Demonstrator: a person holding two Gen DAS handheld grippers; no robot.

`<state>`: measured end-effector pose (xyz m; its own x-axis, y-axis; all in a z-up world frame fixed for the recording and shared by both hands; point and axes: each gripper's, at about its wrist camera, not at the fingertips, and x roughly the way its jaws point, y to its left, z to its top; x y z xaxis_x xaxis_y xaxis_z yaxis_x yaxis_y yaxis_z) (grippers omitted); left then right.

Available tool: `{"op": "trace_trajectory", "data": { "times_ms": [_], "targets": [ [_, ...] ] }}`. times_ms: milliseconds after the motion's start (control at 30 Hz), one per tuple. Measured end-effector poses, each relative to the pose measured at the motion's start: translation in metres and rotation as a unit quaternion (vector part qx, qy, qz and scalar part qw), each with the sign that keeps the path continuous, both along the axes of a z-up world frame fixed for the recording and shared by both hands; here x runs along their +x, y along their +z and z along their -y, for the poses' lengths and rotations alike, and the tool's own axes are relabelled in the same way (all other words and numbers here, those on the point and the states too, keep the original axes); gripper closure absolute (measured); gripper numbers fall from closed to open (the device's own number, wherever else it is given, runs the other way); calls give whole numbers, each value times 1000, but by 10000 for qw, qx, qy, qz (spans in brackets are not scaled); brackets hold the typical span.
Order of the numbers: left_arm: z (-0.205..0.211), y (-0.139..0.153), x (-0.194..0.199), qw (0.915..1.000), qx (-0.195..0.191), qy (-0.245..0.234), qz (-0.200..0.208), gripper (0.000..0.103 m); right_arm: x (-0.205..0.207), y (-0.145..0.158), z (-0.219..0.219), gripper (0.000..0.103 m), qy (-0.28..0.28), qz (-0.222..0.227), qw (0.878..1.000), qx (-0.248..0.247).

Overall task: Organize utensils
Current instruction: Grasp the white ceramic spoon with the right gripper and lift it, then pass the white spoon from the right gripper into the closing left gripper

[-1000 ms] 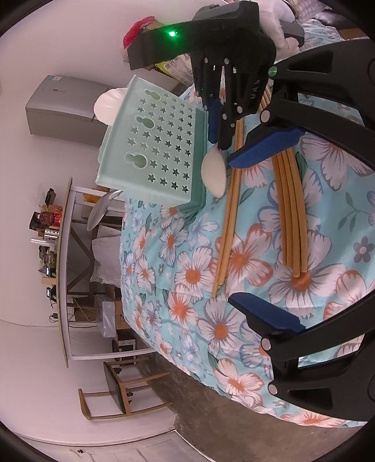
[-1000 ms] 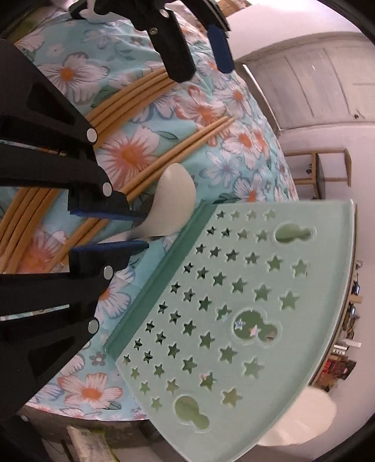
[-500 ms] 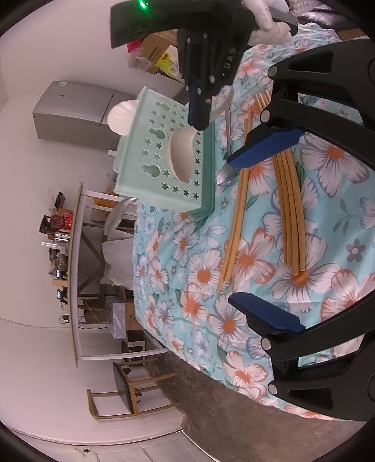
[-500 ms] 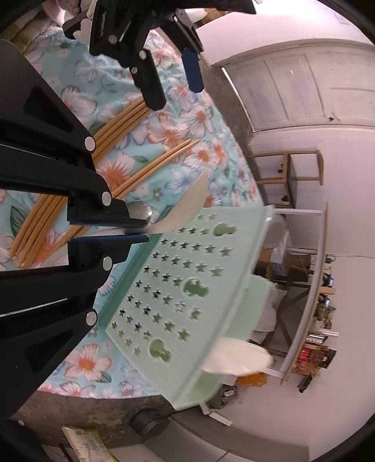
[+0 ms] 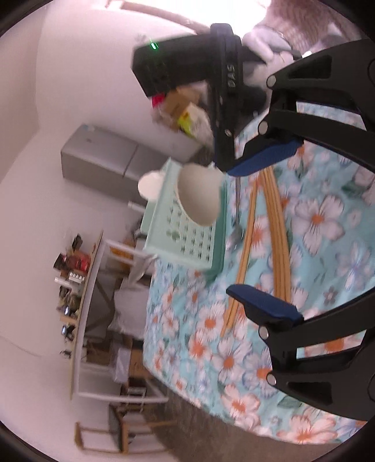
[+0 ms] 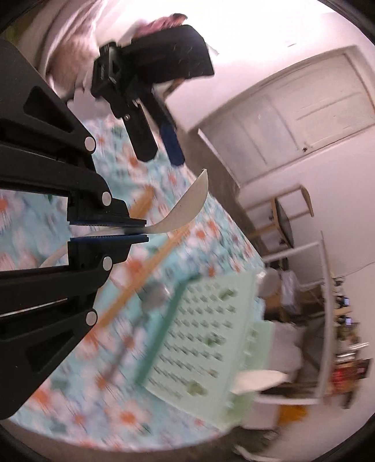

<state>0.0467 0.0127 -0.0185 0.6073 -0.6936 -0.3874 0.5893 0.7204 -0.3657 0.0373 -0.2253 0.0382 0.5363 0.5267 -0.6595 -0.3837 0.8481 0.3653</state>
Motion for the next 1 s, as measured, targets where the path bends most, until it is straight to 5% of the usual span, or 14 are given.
{"op": "trace_trajectory", "data": {
  "times_ms": [400, 567, 700, 767, 1000],
  "targets": [
    [6, -13, 6, 9971, -254, -556, -461, 66, 1, -61, 9, 98, 449, -1392, 9778, 1500],
    [11, -22, 7, 9966, -149, -565, -577, 90, 3, -83, 5, 97, 587, -1817, 9649, 1800],
    [13, -30, 13, 9961, 83, -468, -749, 97, 3, -85, 1, 90, 494, -1806, 9733, 1325],
    [16, -36, 18, 9951, 276, -396, -860, 99, 5, -80, 0, 70, 396, -1687, 9814, 824],
    [16, -59, 37, 9874, 846, -62, -1334, 101, 19, -47, 9, 70, -95, -247, 9945, -1016]
  ]
}}
